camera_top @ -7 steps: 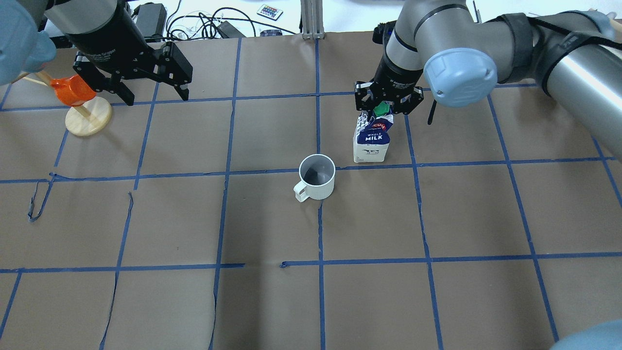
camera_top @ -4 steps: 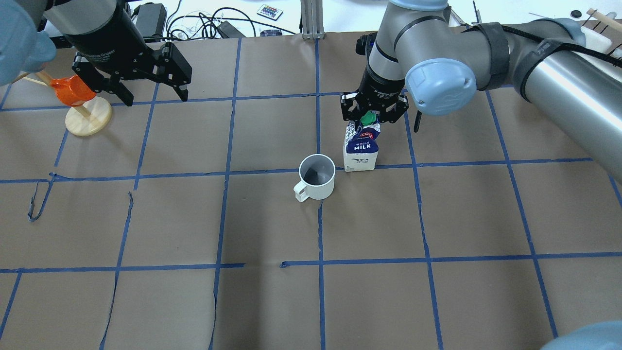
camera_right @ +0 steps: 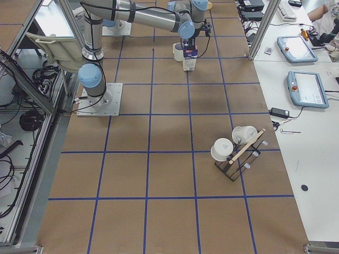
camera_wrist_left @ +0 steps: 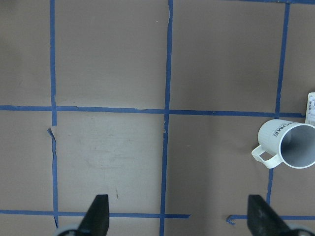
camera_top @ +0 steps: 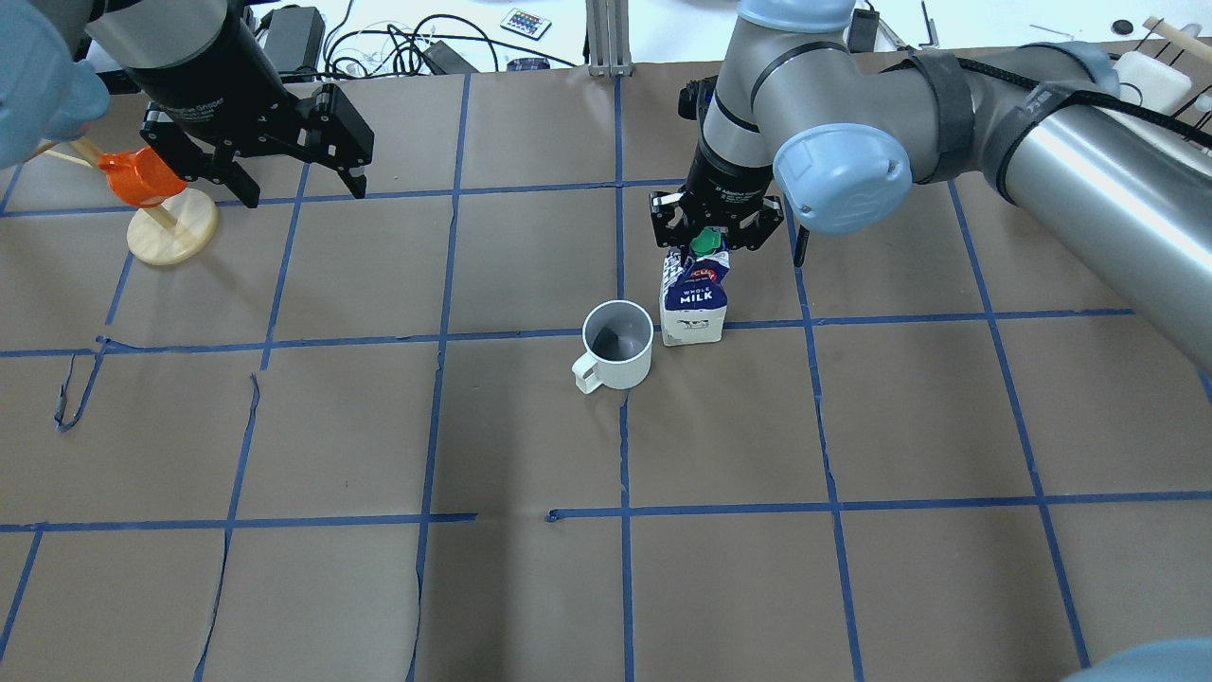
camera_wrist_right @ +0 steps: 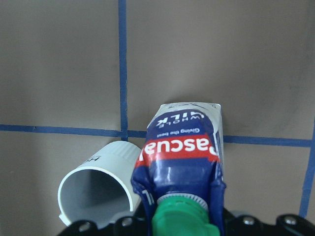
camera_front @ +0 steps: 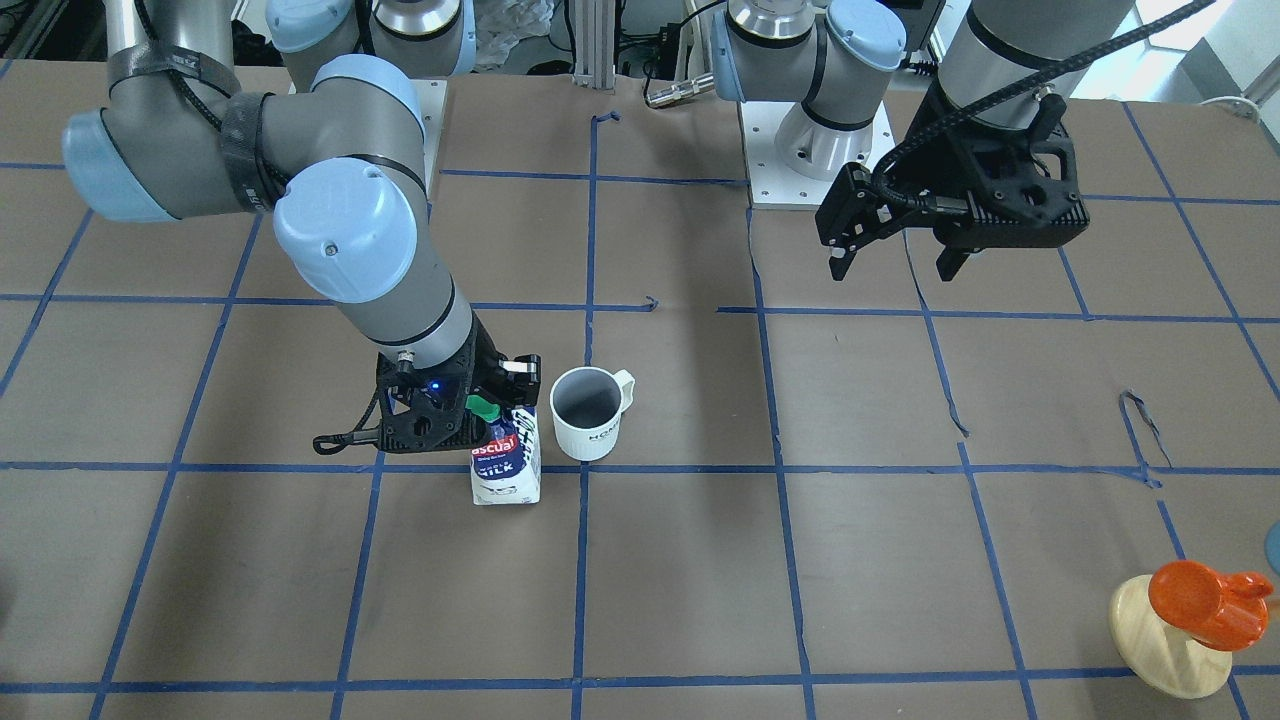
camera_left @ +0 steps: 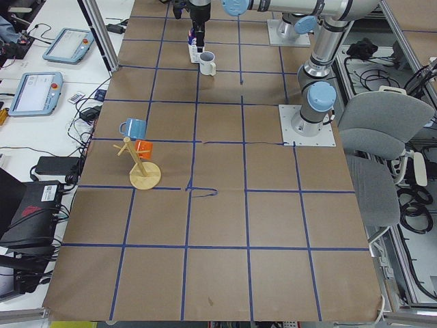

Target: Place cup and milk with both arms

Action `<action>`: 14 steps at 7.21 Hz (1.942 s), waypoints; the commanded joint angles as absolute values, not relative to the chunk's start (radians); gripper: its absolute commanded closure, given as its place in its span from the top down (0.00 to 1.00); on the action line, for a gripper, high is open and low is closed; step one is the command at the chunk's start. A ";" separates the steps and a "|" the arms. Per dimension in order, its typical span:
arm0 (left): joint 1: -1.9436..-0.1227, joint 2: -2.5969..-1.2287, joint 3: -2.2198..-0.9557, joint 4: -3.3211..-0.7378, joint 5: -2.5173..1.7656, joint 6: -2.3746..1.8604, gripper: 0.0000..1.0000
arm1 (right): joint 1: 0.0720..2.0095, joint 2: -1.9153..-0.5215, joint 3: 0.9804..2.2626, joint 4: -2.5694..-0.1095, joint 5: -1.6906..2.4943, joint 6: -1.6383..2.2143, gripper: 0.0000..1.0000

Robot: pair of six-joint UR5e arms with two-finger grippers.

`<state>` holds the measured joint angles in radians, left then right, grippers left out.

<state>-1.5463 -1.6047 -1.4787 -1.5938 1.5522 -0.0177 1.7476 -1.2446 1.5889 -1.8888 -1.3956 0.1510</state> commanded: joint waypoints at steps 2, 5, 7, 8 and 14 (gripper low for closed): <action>-1.546 -1.605 -1.480 -1.595 1.552 -0.017 1.00 | 1.749 -1.244 1.589 -1.897 -1.377 0.195 0.94; -1.546 -1.605 -1.480 -1.595 1.552 -0.017 1.00 | 1.732 -1.290 1.574 -1.901 -1.399 0.187 1.00; -1.546 -1.605 -1.480 -1.595 1.552 -0.017 1.00 | 1.682 -1.354 1.572 -1.891 -1.404 0.178 1.00; -1.546 -1.603 -1.482 -1.595 1.552 -0.017 1.00 | 1.645 -1.388 1.574 -1.888 -1.463 0.155 1.00; -1.546 -1.603 -1.483 -1.595 1.554 -0.017 1.00 | 1.623 -1.509 1.588 -1.695 -1.563 0.055 1.00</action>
<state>-1.5463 -1.6038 -1.4823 -1.5954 1.5527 -0.0169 1.6260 -1.4920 1.5866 -1.7581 -1.5610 0.1247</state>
